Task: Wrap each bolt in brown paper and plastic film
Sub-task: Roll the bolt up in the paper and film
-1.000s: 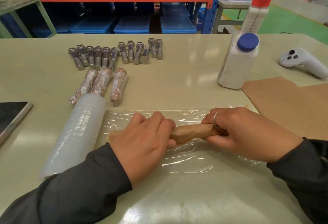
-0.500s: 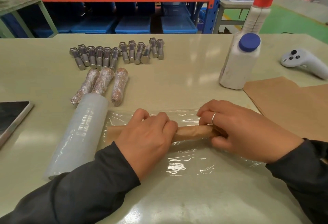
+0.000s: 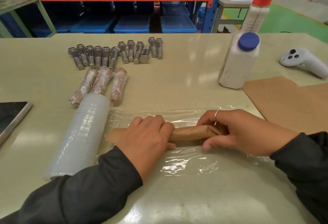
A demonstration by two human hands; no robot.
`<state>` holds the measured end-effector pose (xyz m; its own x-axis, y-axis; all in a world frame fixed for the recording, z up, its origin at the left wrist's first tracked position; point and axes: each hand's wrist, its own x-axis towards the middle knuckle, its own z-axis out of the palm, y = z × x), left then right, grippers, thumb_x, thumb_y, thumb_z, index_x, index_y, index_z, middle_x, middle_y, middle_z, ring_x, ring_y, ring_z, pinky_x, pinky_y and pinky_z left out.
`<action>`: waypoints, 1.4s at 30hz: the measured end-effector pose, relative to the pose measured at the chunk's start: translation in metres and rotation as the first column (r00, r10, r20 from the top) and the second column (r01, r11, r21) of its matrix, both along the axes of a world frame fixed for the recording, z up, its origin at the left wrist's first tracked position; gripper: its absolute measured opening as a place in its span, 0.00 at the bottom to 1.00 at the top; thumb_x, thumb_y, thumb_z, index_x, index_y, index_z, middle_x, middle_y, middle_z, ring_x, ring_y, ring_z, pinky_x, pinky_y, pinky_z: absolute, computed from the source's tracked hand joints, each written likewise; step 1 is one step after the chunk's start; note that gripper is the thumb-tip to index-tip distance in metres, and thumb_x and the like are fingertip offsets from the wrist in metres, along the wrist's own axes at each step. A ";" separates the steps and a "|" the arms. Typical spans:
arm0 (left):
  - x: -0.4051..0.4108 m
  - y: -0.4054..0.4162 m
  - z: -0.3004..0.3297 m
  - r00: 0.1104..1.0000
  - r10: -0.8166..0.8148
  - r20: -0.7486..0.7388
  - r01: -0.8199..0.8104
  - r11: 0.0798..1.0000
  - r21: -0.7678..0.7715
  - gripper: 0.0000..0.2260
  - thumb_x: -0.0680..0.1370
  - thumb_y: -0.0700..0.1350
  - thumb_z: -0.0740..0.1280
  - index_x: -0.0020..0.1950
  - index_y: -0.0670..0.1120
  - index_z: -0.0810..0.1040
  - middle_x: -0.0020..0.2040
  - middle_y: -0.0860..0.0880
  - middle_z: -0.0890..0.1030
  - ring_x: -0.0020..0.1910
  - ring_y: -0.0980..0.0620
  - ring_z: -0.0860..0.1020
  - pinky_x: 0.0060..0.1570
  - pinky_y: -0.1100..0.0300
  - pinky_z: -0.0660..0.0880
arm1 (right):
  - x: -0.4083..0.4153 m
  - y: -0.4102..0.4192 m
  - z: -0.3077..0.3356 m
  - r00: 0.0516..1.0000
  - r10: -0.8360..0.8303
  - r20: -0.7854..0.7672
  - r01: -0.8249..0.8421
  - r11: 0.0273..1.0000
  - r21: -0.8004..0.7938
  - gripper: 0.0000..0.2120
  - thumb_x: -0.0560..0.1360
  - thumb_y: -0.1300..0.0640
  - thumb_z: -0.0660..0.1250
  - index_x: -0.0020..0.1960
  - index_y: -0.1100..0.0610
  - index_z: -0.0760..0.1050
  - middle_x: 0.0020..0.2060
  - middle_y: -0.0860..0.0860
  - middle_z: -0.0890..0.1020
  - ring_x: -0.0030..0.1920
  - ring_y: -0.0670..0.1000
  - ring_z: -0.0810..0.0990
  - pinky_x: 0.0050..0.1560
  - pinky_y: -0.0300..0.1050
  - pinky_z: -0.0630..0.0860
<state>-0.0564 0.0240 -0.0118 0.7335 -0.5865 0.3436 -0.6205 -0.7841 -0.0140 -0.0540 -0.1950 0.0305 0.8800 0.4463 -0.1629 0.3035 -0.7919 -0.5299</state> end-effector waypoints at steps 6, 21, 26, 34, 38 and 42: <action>-0.002 -0.002 -0.002 1.000 0.003 -0.030 -0.004 1.000 -0.022 0.17 0.67 0.56 0.63 0.44 0.46 0.83 0.36 0.49 0.78 0.31 0.51 0.77 0.32 0.62 0.73 | 0.000 -0.007 0.002 0.993 -0.023 -0.112 0.036 0.992 0.119 0.09 0.74 0.50 0.67 0.52 0.40 0.77 0.36 0.29 0.78 0.38 0.33 0.75 0.39 0.27 0.71; -0.005 -0.001 0.005 0.990 -0.122 -0.071 0.115 0.989 -0.092 0.17 0.64 0.38 0.69 0.51 0.47 0.83 0.34 0.48 0.77 0.29 0.48 0.74 0.30 0.61 0.64 | -0.003 -0.011 0.009 0.982 -0.113 -0.151 0.140 0.973 0.181 0.14 0.66 0.57 0.76 0.46 0.42 0.77 0.35 0.34 0.80 0.33 0.39 0.78 0.36 0.32 0.73; -0.005 -0.002 0.004 0.989 -0.127 -0.079 0.120 0.989 -0.092 0.17 0.63 0.38 0.69 0.51 0.47 0.83 0.34 0.48 0.76 0.29 0.47 0.74 0.29 0.62 0.66 | -0.003 -0.008 0.010 0.949 0.021 -0.313 0.128 0.885 0.447 0.18 0.67 0.70 0.73 0.50 0.50 0.79 0.39 0.49 0.82 0.39 0.46 0.80 0.44 0.38 0.78; -0.005 -0.002 0.008 0.984 -0.142 -0.106 0.129 0.985 -0.114 0.13 0.70 0.42 0.62 0.50 0.47 0.83 0.33 0.49 0.76 0.28 0.48 0.74 0.28 0.63 0.68 | -0.005 0.012 0.002 0.978 -0.068 -0.197 0.155 0.868 0.471 0.18 0.66 0.67 0.74 0.50 0.51 0.75 0.39 0.46 0.82 0.38 0.47 0.80 0.44 0.41 0.78; -0.005 -0.002 0.009 0.985 -0.141 -0.105 0.127 0.984 -0.127 0.11 0.69 0.41 0.65 0.48 0.47 0.84 0.32 0.49 0.76 0.28 0.48 0.75 0.28 0.63 0.70 | -0.007 0.019 0.001 0.992 -0.128 -0.008 0.124 0.945 0.304 0.16 0.64 0.58 0.77 0.45 0.47 0.74 0.39 0.42 0.83 0.40 0.44 0.80 0.49 0.41 0.74; -0.007 -0.002 0.012 0.989 -0.104 -0.101 0.094 0.991 -0.099 0.14 0.71 0.46 0.58 0.45 0.48 0.83 0.33 0.52 0.78 0.29 0.52 0.77 0.27 0.66 0.69 | -0.010 0.022 0.000 0.990 -0.115 0.077 0.090 0.958 0.271 0.14 0.64 0.58 0.77 0.40 0.41 0.77 0.40 0.42 0.84 0.42 0.41 0.80 0.48 0.37 0.74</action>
